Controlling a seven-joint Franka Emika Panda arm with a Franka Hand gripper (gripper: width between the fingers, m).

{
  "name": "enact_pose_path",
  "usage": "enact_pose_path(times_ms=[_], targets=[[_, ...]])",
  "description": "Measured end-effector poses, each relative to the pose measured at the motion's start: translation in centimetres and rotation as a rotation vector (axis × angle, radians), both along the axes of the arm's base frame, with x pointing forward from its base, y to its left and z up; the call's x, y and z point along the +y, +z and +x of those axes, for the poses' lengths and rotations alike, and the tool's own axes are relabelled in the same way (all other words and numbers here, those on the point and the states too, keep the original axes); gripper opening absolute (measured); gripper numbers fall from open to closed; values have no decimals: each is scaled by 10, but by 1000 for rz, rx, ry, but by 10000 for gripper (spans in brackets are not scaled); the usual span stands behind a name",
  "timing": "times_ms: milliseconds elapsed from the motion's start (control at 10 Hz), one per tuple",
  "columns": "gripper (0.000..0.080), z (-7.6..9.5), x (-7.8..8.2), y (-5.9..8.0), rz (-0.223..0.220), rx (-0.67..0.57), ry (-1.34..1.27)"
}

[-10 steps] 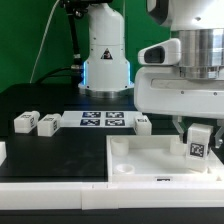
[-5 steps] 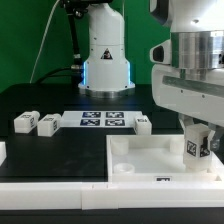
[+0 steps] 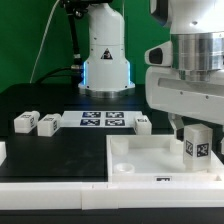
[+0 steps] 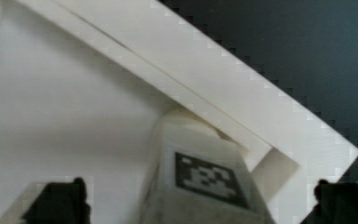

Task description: Assemble one leg

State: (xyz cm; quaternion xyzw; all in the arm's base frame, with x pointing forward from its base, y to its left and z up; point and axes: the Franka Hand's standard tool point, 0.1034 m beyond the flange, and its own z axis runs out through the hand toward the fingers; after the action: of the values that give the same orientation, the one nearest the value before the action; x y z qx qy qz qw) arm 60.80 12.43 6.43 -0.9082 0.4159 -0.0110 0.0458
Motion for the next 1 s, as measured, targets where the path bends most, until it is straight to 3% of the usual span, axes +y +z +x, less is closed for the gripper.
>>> enact_pose_path(times_ms=[200, 600, 1000], targets=[[648, 2, -5, 1, -17, -20, 265], [649, 2, -1, 2, -49, -54, 719], [649, 2, 3, 2, -72, -67, 960]])
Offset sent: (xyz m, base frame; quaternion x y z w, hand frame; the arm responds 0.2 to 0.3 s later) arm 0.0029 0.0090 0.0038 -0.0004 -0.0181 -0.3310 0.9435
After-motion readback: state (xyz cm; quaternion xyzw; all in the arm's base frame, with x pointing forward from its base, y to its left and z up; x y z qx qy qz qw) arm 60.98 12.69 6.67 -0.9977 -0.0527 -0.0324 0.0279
